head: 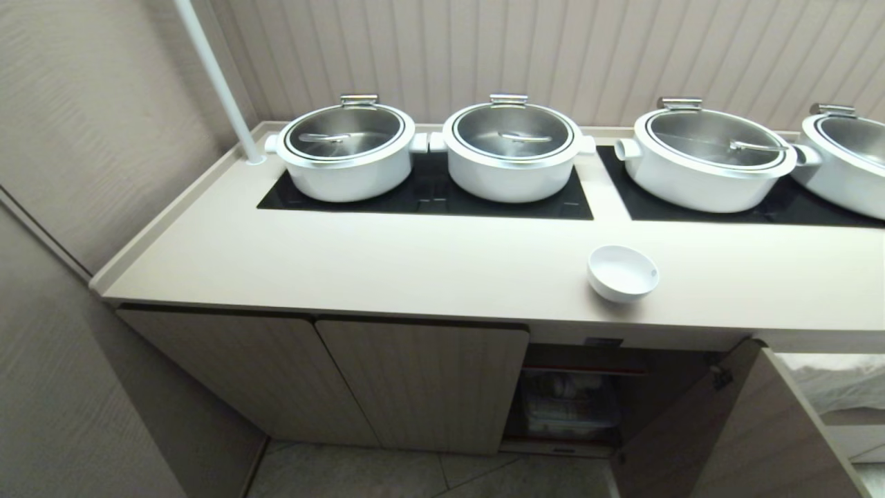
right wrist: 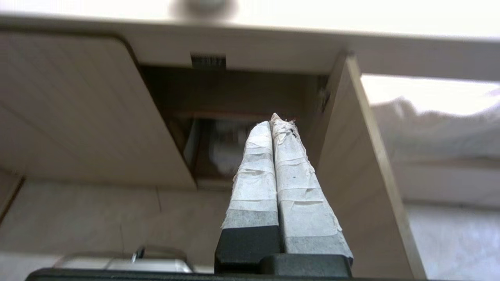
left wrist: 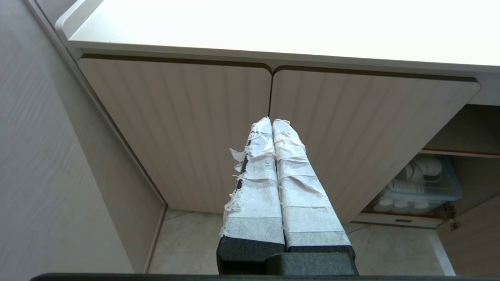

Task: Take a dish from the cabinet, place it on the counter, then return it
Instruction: Pick up the bowl from the table

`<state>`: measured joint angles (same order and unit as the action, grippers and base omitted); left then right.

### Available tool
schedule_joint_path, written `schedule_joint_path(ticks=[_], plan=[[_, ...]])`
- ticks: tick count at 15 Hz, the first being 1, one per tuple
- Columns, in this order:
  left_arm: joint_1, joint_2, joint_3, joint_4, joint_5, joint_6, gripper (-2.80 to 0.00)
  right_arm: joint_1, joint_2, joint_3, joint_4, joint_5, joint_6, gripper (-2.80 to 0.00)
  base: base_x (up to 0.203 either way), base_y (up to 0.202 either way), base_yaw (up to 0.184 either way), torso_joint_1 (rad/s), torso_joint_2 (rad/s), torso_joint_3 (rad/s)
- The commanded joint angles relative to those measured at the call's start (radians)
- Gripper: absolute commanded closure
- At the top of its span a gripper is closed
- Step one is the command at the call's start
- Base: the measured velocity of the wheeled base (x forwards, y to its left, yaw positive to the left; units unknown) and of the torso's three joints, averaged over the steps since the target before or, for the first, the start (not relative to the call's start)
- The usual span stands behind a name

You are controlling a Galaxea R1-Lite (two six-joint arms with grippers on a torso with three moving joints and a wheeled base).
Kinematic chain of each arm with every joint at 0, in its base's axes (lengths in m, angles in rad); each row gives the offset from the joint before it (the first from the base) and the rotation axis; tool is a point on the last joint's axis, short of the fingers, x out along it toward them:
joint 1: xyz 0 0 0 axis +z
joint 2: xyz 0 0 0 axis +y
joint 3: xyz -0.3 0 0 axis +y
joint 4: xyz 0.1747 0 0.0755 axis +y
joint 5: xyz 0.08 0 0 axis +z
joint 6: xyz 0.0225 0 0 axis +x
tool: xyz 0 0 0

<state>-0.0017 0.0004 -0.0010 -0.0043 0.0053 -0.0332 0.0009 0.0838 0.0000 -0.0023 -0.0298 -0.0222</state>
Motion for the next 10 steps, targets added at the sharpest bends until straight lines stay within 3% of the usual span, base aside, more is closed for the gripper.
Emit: schedule_joint_path(ticks=[1, 10], plan=[[0.0, 0.0, 0.0, 0.0, 0.0, -0.001, 0.0, 0.0, -0.084, 0.0, -0.001, -0.002, 0.002, 0.0, 0.0, 0.0, 0.0, 0.0, 0.0, 0.0], [0.0, 0.0, 0.0, 0.0, 0.001, -0.001, 0.0, 0.001, -0.084, 0.0, -0.002, -0.001, 0.007, 0.0, 0.0, 0.0, 0.0, 0.0, 0.0, 0.0]])
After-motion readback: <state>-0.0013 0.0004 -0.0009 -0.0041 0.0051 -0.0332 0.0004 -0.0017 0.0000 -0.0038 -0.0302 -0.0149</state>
